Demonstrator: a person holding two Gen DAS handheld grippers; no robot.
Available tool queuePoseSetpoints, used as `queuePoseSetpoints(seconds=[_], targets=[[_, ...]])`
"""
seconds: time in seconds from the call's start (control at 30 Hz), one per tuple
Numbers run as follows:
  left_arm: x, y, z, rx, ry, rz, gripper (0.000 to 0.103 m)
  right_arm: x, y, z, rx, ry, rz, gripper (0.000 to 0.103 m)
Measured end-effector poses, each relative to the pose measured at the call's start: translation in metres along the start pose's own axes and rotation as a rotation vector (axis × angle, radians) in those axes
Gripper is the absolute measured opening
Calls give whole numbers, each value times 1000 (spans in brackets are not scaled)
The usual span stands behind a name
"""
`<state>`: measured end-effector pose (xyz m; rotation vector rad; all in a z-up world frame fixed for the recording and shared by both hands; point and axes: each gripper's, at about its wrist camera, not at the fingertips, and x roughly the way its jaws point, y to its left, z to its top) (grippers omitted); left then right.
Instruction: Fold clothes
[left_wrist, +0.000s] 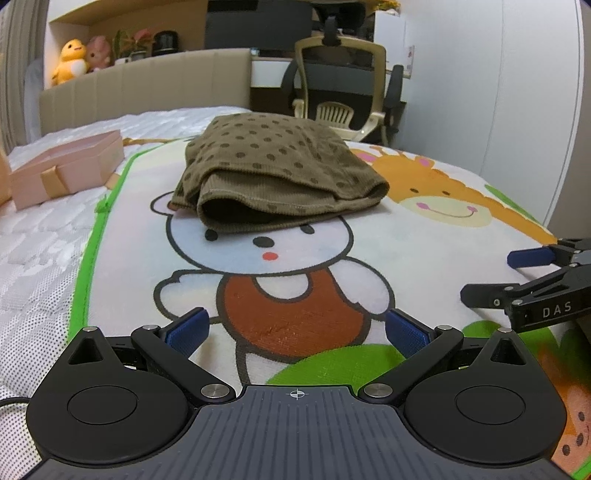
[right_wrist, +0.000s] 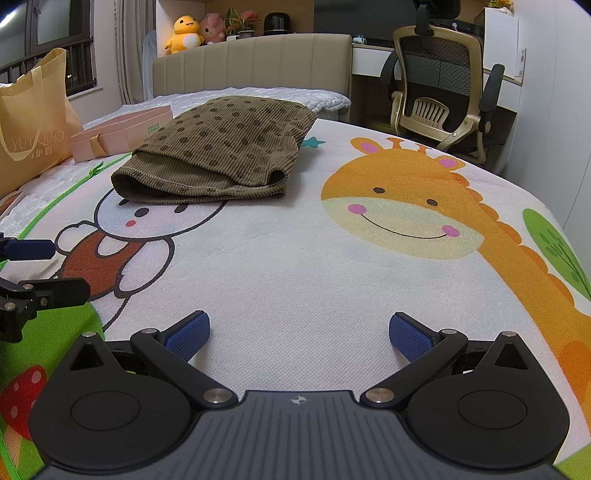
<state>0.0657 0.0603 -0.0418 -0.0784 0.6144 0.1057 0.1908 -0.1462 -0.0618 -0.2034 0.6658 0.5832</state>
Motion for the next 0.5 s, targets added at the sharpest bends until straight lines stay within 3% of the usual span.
queuePoseSetpoints(seconds=[0.5], targets=[[3,1,0,-6,17,21,103,0,-1,0,4,-1,-2,103]])
